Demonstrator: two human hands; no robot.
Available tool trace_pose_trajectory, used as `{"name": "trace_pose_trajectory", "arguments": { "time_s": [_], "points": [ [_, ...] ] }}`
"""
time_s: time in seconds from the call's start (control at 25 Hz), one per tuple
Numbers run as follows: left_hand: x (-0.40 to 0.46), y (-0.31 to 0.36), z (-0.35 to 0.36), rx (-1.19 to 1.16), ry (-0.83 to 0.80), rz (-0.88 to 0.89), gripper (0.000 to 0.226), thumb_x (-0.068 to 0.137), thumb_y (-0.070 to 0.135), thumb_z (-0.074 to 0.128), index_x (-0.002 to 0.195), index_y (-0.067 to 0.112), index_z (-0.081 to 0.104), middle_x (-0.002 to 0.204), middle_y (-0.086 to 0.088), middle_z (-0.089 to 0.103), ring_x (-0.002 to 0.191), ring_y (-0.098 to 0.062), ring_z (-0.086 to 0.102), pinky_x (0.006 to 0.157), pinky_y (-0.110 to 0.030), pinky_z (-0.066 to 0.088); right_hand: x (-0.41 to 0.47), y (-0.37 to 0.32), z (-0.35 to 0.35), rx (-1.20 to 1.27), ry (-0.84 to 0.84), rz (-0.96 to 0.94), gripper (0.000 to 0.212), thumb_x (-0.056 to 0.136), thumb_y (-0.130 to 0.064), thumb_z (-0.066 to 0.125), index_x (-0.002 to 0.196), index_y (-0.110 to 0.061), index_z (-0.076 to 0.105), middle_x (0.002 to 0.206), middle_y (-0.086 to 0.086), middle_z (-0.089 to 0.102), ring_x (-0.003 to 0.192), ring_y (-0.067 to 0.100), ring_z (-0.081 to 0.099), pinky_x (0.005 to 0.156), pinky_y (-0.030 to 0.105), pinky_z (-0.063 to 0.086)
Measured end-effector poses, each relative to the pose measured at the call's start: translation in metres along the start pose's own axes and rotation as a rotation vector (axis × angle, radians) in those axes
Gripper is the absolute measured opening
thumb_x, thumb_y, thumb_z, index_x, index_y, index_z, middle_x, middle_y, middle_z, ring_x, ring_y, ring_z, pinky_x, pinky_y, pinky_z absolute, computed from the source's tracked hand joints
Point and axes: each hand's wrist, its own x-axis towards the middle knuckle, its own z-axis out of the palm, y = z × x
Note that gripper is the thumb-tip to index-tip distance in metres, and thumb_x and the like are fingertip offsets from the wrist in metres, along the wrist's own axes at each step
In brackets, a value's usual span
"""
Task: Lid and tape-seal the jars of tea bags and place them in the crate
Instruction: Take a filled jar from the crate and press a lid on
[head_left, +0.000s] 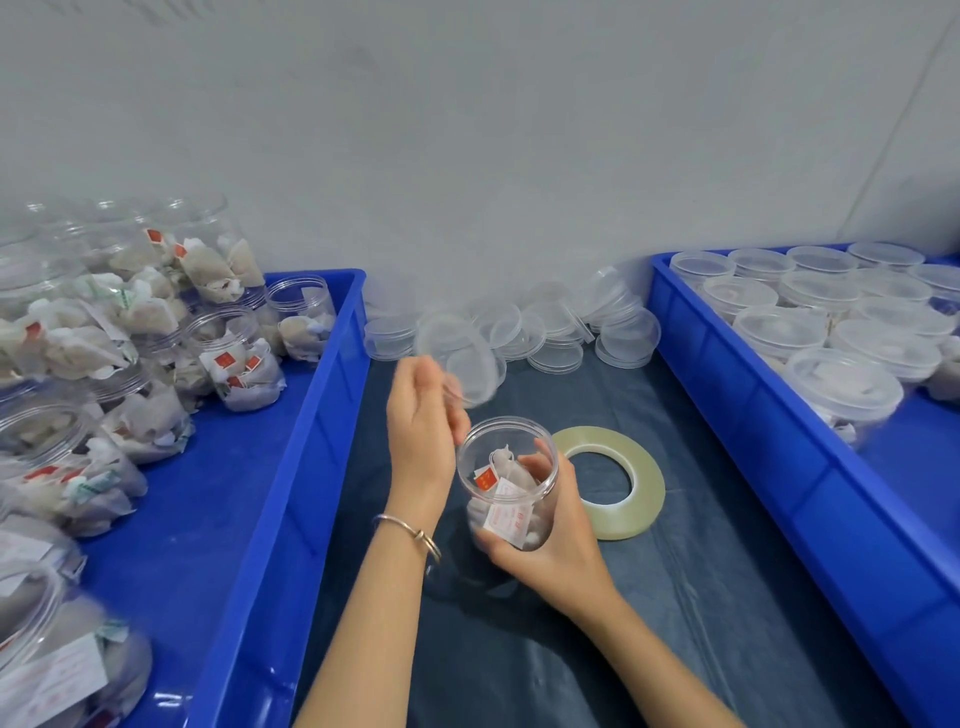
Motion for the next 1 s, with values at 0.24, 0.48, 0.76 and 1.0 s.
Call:
{"name": "trace_pose_trajectory", "arguments": {
  "time_s": [0.24, 0.48, 0.76, 1.0],
  "points": [
    [-0.01, 0.033, 0.006, 0.155, -0.5, -0.113, 0.039, 0.103, 0.022, 0.035, 0.079, -0.001, 0.056, 0.058, 0.006, 0.059, 0.054, -0.001, 0.05, 0.054, -0.008, 0.038, 0.026, -0.067, -0.04, -0.03, 0.005, -0.087, 0.09, 0.074, -0.054, 0.061, 0.143, -0.052, 0.003, 0.155, -0.016, 0.012, 0.142, 0.001, 0.017, 0.116, 0.032, 0.023],
    [-0.016, 0.005, 0.0, 0.495, -0.323, 0.167, 0.027, 0.097, 0.023, 0.051, 0.082, 0.003, 0.064, 0.086, 0.004, 0.055, 0.082, -0.007, 0.052, 0.074, -0.02, 0.043, 0.053, -0.091, -0.036, -0.809, -0.274, -0.141, 0.07, 0.09, -0.045, 0.055, 0.149, -0.026, 0.023, 0.148, -0.006, 0.034, 0.136, 0.014, 0.031, 0.11, 0.033, 0.03],
    [-0.04, -0.04, -0.05, -0.248, -0.612, -0.214, 0.072, 0.08, 0.036, 0.06, 0.144, 0.015, 0.032, 0.146, -0.003, 0.045, 0.132, -0.015, 0.046, 0.106, -0.034, 0.041, 0.055, -0.094, -0.017, -1.161, -0.315, -0.25, 0.063, 0.092, -0.059, 0.039, 0.147, -0.029, 0.031, 0.147, -0.007, 0.038, 0.133, 0.017, 0.032, 0.104, 0.036, 0.028],
    [-0.045, -0.045, -0.021, 0.465, -0.581, 0.006, 0.083, 0.043, 0.014, 0.089, 0.115, 0.021, 0.049, 0.09, 0.012, 0.064, 0.075, 0.005, 0.064, 0.067, -0.006, 0.044, 0.048, -0.087, 0.002, -1.222, -0.291, -0.277, 0.057, 0.095, -0.053, 0.04, 0.145, -0.026, 0.037, 0.144, -0.005, 0.043, 0.132, 0.018, 0.036, 0.103, 0.037, 0.028]
  ]
}}
